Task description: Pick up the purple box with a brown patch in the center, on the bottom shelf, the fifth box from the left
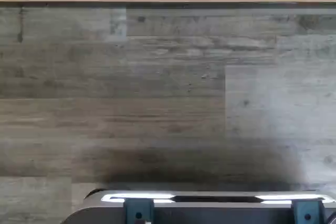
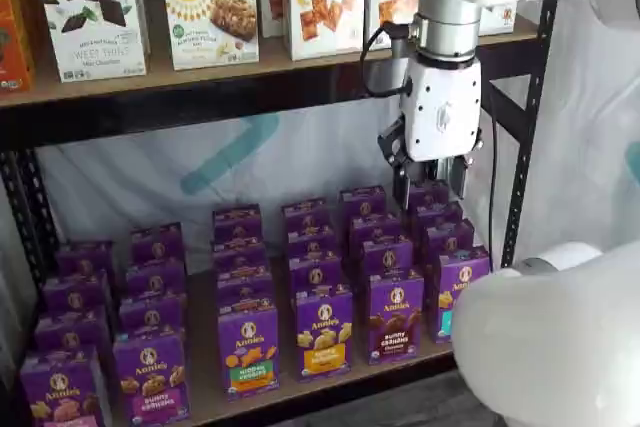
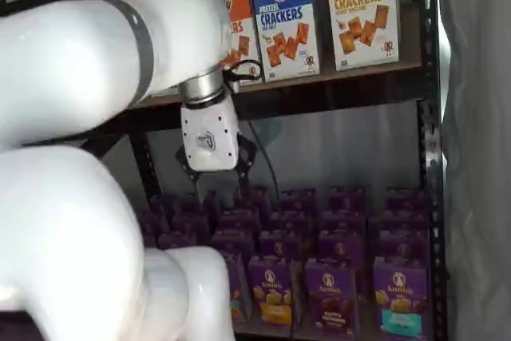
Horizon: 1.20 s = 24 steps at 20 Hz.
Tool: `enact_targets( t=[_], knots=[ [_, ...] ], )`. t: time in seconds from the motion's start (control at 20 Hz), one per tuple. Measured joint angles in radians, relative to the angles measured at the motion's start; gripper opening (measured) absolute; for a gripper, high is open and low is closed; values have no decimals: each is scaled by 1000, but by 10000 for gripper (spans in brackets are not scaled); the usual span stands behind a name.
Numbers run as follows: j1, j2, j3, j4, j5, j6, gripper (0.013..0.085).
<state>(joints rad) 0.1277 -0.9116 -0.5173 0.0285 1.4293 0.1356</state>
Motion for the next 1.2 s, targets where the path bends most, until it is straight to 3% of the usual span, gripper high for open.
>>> enact_targets(
  t=[0.1, 0.45, 0.65, 1.2],
  knots=[
    [17, -8, 6, -29, -11, 20, 850],
    [20, -16, 21, -35, -30, 25, 850],
    [37, -10, 37, -68, -61, 49, 850],
    [29, 64, 97, -79, -210, 52, 850]
  ],
)
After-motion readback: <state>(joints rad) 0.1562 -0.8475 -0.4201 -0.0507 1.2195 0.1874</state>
